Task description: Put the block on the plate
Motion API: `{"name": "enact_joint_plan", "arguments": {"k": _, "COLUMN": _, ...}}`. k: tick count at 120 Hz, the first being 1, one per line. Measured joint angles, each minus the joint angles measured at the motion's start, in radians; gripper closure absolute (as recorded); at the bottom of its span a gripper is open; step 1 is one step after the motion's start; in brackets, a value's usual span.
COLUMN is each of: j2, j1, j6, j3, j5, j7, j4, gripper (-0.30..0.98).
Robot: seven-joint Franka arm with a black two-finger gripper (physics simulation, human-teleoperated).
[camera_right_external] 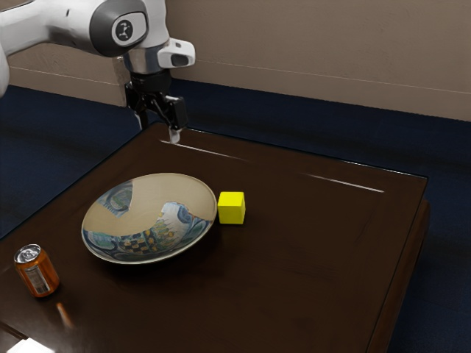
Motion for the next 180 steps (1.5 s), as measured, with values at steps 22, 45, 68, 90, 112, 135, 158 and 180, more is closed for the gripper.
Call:
{"name": "enact_joint_plan", "arguments": {"k": 22, "j2": 0.010, "j1": -0.003, "j6": 0.008, "j3": -0.012, "j5": 0.015, "j7": 0.039, "j4": -0.009, "gripper": 0.00}}
{"name": "enact_joint_plan", "arguments": {"k": 45, "j2": 0.138, "j1": 0.077, "j6": 0.167, "j3": -0.060, "j5": 0.067, "j7": 0.269, "j4": -0.090, "gripper": 0.00}}
{"name": "enact_joint_plan", "arguments": {"k": 68, "j2": 0.269, "j1": 0.137, "j6": 0.412, "j3": -0.147, "j5": 0.079, "j7": 0.489, "j4": -0.166, "gripper": 0.00}}
{"name": "enact_joint_plan", "arguments": {"k": 90, "j2": 0.396, "j1": 0.159, "j6": 0.555, "j3": -0.192, "j5": 0.079, "j7": 0.658, "j4": -0.095, "gripper": 0.00}}
{"name": "enact_joint_plan", "arguments": {"k": 112, "j2": 0.574, "j1": 0.142, "j6": 0.551, "j3": -0.198, "j5": 0.074, "j7": 0.791, "j4": 0.141, "gripper": 0.00}}
{"name": "enact_joint_plan", "arguments": {"k": 135, "j2": 0.720, "j1": 0.136, "j6": 0.443, "j3": -0.194, "j5": 0.075, "j7": 0.893, "j4": 0.331, "gripper": 0.00}}
{"name": "enact_joint_plan", "arguments": {"k": 158, "j2": 0.784, "j1": 0.123, "j6": 0.365, "j3": -0.200, "j5": 0.072, "j7": 0.968, "j4": 0.405, "gripper": 0.00}}
{"name": "enact_joint_plan", "arguments": {"k": 180, "j2": 0.810, "j1": 0.122, "j6": 0.340, "j3": -0.198, "j5": 0.070, "j7": 1.020, "j4": 0.411, "gripper": 0.00}}
